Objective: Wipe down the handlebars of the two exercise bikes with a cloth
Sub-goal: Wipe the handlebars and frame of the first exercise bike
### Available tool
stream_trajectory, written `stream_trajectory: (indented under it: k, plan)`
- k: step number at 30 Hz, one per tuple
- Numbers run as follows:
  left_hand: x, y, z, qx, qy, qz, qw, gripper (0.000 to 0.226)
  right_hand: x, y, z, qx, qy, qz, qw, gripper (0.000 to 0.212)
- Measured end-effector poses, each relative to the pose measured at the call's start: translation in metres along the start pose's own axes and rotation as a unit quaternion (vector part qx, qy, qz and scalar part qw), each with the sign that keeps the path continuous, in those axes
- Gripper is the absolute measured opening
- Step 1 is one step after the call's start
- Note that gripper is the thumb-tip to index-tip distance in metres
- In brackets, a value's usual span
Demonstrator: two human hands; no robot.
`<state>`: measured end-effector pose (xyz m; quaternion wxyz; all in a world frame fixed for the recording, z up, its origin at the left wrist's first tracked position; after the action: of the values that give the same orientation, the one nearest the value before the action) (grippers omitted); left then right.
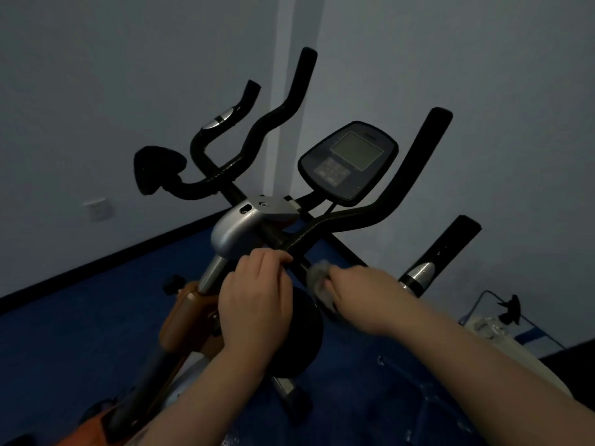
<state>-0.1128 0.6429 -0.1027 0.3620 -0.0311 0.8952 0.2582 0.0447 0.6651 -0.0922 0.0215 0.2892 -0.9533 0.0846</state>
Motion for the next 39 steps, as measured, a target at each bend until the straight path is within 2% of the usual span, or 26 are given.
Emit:
stream_trajectory:
  k: [2, 3, 7, 9, 11, 13, 15, 17, 20, 23, 25, 27, 29, 30, 32, 34, 36, 38, 39]
  plan:
    - [-0.002, 0.0, -0.001, 0.008, -0.002, 0.007, 1.0, 0.022, 0.004, 0.021, 0.001, -0.039, 0.085, 0.017, 0.995, 0.027]
    - [-0.002, -0.001, -0.002, 0.013, -0.011, 0.008, 1.0, 0.023, 0.007, 0.023, 0.003, -0.068, 0.084, 0.013, 0.994, 0.027]
    - [-0.015, 0.002, -0.005, 0.025, -0.069, -0.004, 0.997, 0.022, 0.01, -0.026, 0.012, -0.124, -0.062, -0.035, 0.99, 0.051]
    - [-0.033, 0.006, -0.001, 0.052, -0.128, 0.009, 0.99, 0.017, -0.001, -0.056, 0.003, -0.124, -0.107, -0.105, 0.981, 0.045]
    - [-0.055, 0.01, 0.01, 0.108, -0.184, 0.025, 0.977, 0.016, -0.029, -0.079, -0.011, -0.166, -0.142, -0.143, 0.965, 0.029]
    - [-0.067, 0.012, 0.023, 0.159, -0.198, 0.01, 0.967, 0.018, -0.06, -0.095, -0.032, -0.217, -0.138, -0.08, 0.963, 0.03]
    - [-0.067, 0.011, 0.036, 0.187, -0.155, -0.014, 0.97, 0.019, -0.066, -0.096, -0.038, -0.271, -0.09, 0.009, 0.958, 0.041]
    - [-0.063, 0.011, 0.043, 0.19, -0.101, -0.018, 0.976, 0.02, -0.042, -0.083, -0.021, -0.314, -0.036, 0.067, 0.946, 0.039]
    - [-0.058, 0.011, 0.045, 0.194, -0.034, -0.025, 0.98, 0.019, -0.012, -0.073, 0.012, -0.303, -0.055, 0.014, 0.951, 0.041]
    - [-0.058, 0.011, 0.045, 0.2, -0.007, -0.016, 0.98, 0.018, -0.052, -0.082, -0.01, -0.292, -0.149, -0.059, 0.943, 0.027]
    - [-0.059, 0.012, 0.045, 0.197, 0.003, -0.012, 0.98, 0.017, -0.083, -0.087, -0.036, -0.337, -0.207, -0.057, 0.917, 0.025]
    - [-0.06, 0.012, 0.046, 0.192, 0.018, -0.007, 0.981, 0.016, -0.085, -0.085, -0.031, -0.403, -0.181, -0.01, 0.897, 0.024]
    - [-0.06, 0.011, 0.046, 0.19, 0.021, -0.013, 0.981, 0.015, -0.064, -0.077, 0.001, -0.472, -0.085, 0.041, 0.877, 0.025]
    - [-0.059, 0.011, 0.046, 0.19, 0.019, -0.018, 0.981, 0.014, -0.054, -0.073, 0.018, -0.483, -0.065, 0.026, 0.873, 0.027]
    - [-0.059, 0.011, 0.046, 0.194, 0.018, -0.019, 0.981, 0.013, -0.049, -0.076, 0.021, -0.459, -0.115, -0.078, 0.878, 0.03]
    - [-0.06, 0.011, 0.046, 0.195, 0.028, -0.017, 0.98, 0.013, -0.076, -0.079, -0.011, -0.393, -0.206, -0.173, 0.879, 0.029]
    - [-0.06, 0.01, 0.046, 0.193, 0.03, -0.023, 0.981, 0.013, -0.109, -0.084, -0.052, -0.366, -0.302, -0.218, 0.853, 0.025]
    - [-0.06, 0.01, 0.046, 0.19, 0.023, -0.032, 0.981, 0.013, -0.121, -0.081, -0.061, -0.388, -0.333, -0.186, 0.839, 0.02]
    - [-0.058, 0.01, 0.047, 0.19, 0.02, -0.036, 0.981, 0.013, -0.112, -0.078, -0.053, -0.43, -0.297, -0.133, 0.842, 0.018]
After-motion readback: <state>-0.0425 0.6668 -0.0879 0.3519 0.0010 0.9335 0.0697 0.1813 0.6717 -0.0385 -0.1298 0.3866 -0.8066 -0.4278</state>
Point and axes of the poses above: each hand's wrist, its own y-axis towards the middle knuckle, its own z-axis out of the palm, x = y × z, the point moved 3 cm from there along y, towards the middle knuckle, and after that the axes turned 14 degrees about -z, right-handed, at the moved point
